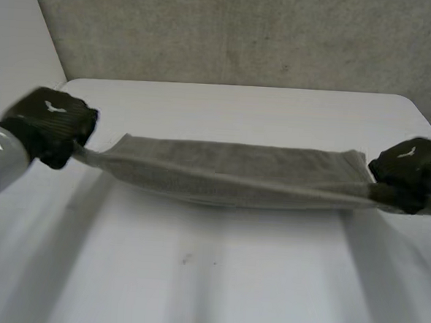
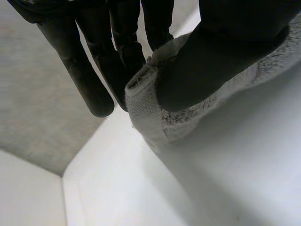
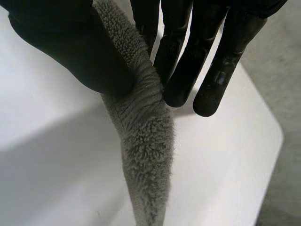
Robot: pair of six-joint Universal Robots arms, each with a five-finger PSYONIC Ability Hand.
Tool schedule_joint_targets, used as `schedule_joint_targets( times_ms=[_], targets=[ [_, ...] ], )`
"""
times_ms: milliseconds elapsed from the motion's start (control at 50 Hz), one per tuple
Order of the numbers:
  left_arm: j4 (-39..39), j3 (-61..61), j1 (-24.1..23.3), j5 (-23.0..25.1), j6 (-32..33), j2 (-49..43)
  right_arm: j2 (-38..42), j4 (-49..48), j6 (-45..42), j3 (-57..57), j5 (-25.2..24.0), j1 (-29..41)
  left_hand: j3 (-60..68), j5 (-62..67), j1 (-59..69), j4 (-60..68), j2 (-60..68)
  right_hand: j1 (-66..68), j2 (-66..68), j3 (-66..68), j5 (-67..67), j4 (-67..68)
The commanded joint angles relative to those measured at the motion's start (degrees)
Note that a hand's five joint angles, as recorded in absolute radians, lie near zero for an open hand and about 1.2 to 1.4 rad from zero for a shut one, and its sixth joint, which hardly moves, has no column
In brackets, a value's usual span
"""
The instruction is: Fold the towel.
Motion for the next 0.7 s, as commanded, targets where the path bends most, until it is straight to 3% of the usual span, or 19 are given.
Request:
schedule_joint_targets(
  times_ms=[20, 140, 360, 520, 560, 580, 620, 640, 680, 700],
  targets=[
    [-0.9, -6.0, 5.7, 0.5, -5.8, 4.9, -4.5, 4.7, -4.7, 0.3, -5.1, -1.8, 10.5, 11.3, 13.4, 10.3, 10.3, 24.5, 12.3, 11.6, 13.0, 11.7],
    [-0.6, -8.9, 5.9, 0.5, -5.9, 2.8, 0.5, 4.8, -6.2, 1.8, -5.0, -2.6, 10.5, 11.3, 13.4, 10.3, 10.3, 24.5, 12.3, 11.6, 13.0, 11.7],
    [2.9, -1.7, 3.4, 0.3, -6.4, -15.0, 14.1, 2.5, -6.0, -2.0, -2.2, -2.1, 10.5, 11.3, 13.4, 10.3, 10.3, 24.5, 12.3, 11.6, 13.0, 11.7],
    [3.7, 21.5, 0.4, -1.7, -7.3, -25.4, 18.9, -5.8, -0.8, -15.4, -1.6, -0.9, 10.5, 11.3, 13.4, 10.3, 10.3, 24.5, 12.3, 11.6, 13.0, 11.7],
    [4.4, 35.9, -1.0, -4.0, -9.7, -28.3, 19.1, -12.4, 4.9, -24.6, -0.3, 0.9, 10.5, 11.3, 13.4, 10.3, 10.3, 24.5, 12.3, 11.6, 13.0, 11.7],
    [4.4, 36.0, -1.0, -4.0, -9.7, -28.3, 19.1, -12.4, 4.9, -24.7, -0.3, 0.9, 10.5, 11.3, 13.4, 10.3, 10.3, 24.5, 12.3, 11.6, 13.0, 11.7],
    [6.8, 49.6, -2.5, -5.9, -12.9, -30.5, 17.6, -21.8, 11.1, -30.6, 1.3, 2.2, 10.5, 11.3, 13.4, 10.3, 10.3, 24.5, 12.3, 11.6, 13.0, 11.7],
    [6.8, 49.7, -2.5, -6.0, -13.0, -30.5, 17.5, -21.8, 11.2, -30.6, 1.3, 2.2, 10.5, 11.3, 13.4, 10.3, 10.3, 24.5, 12.3, 11.6, 13.0, 11.7],
    [11.5, 58.9, -2.8, -7.9, -16.4, -31.1, 13.6, -33.9, 15.2, -30.7, 2.0, 2.2, 10.5, 11.3, 13.4, 10.3, 10.3, 24.5, 12.3, 11.6, 13.0, 11.7],
    [11.6, 59.0, -2.8, -7.9, -16.4, -31.1, 13.6, -34.0, 15.2, -30.7, 2.0, 2.2, 10.5, 11.3, 13.4, 10.3, 10.3, 24.5, 12.3, 11.6, 13.0, 11.7]
  ],
)
